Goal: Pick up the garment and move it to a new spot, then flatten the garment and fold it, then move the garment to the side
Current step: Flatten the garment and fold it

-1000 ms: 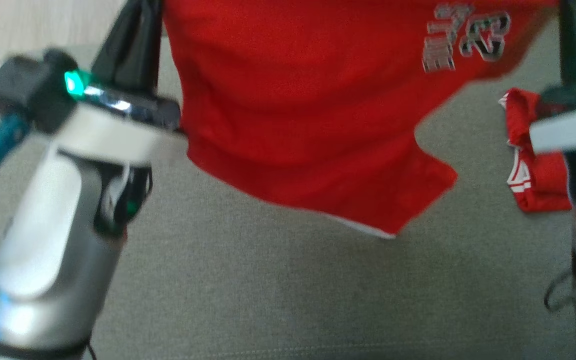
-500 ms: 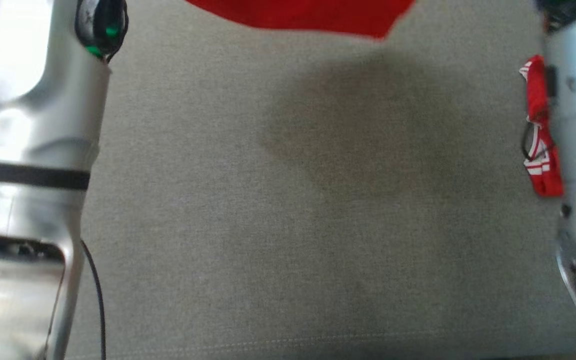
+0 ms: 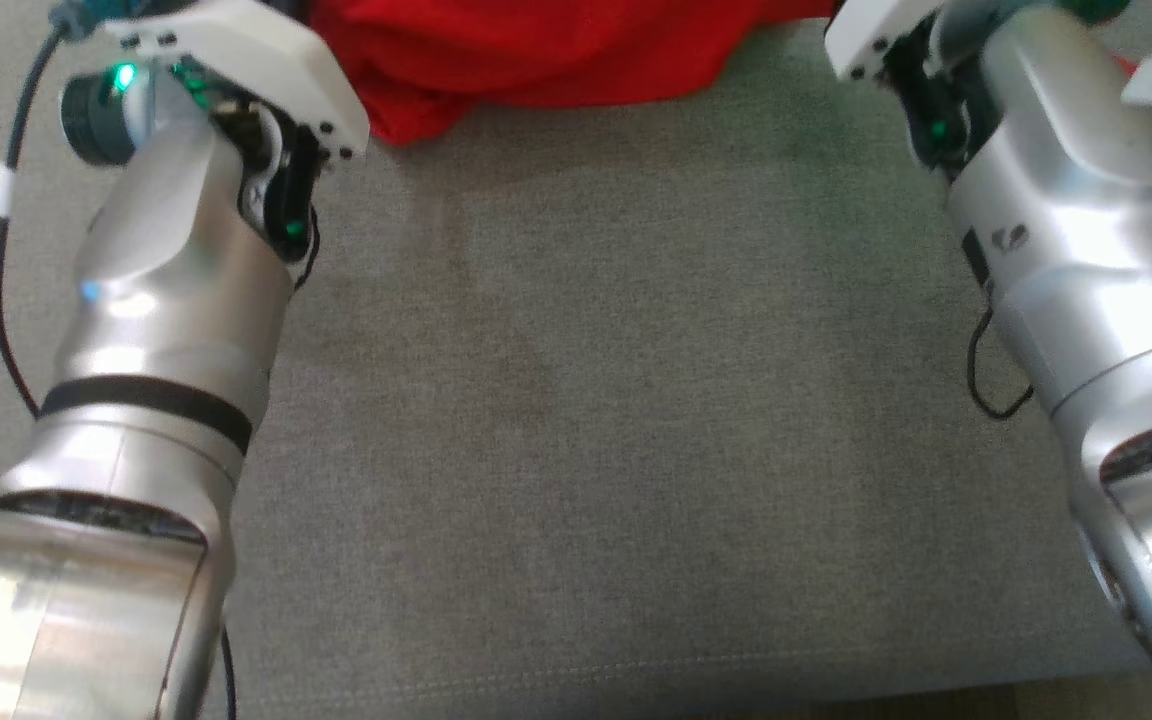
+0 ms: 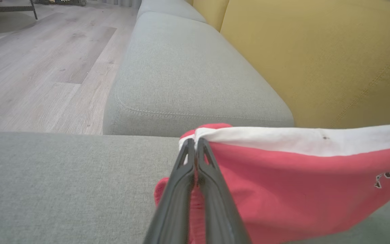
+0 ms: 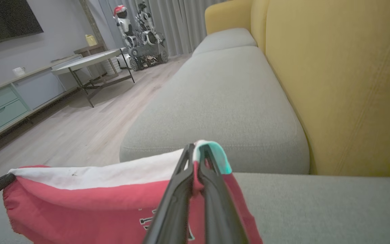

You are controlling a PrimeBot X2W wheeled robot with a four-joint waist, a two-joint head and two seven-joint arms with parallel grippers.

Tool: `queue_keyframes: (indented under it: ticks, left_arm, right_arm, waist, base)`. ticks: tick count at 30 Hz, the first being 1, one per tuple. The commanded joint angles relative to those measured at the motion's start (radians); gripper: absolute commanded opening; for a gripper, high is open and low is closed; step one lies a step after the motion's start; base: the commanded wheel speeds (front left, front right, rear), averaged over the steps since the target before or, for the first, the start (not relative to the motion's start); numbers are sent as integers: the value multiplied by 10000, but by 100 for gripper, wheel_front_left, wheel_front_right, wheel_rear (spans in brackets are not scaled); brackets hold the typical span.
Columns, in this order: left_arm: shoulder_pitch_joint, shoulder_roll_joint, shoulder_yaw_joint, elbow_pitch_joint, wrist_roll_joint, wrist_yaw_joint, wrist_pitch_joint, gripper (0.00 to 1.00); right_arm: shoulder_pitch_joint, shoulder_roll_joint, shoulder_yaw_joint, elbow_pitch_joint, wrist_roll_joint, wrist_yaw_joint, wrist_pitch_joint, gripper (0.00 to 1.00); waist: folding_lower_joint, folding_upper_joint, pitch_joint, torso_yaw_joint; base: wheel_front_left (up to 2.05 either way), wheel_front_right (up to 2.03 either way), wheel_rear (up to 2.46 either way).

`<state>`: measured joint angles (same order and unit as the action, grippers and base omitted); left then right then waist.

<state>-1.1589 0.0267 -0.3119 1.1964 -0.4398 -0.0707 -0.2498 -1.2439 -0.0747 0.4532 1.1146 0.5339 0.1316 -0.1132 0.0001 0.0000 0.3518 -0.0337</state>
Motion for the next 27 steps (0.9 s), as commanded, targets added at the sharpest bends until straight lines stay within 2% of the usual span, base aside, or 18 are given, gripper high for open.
queue_keyframes:
  ticks: [1,7,15,21,27]
  left_arm:
    - [-226,310,183,-363,-24,-33,-117,0]
    - [994,273,455,-1446,162,-32,-118,0]
    - [4279,255,1213,-4156,755,-107,-119,0]
    - [6735,250,1466,-5957,1290,-229,-119,0]
    - [8867,248,1649,-7521,1535,-249,-120,0]
  right_arm:
    - [19,241,158,-201,251,-9,-232,0]
    - [1205,243,889,-39,945,-9,-949,0]
    - [4130,65,1276,-1197,1459,-9,-1467,0]
    - [6553,-652,407,-3355,1082,-9,-1482,0]
    - [9115,-820,-835,-5347,368,-9,-1474,0]
  waist:
    - [-1,0,67,13]
    - [-1,0,-42,116]
    - [-1,0,-527,63]
    - [-1,0,-1096,-21]
    - [-1,0,-1695,11]
  base:
    - [0,0,0]
    - [0,0,0]
    - [0,0,0]
    - [0,0,0]
    - [0,0,0]
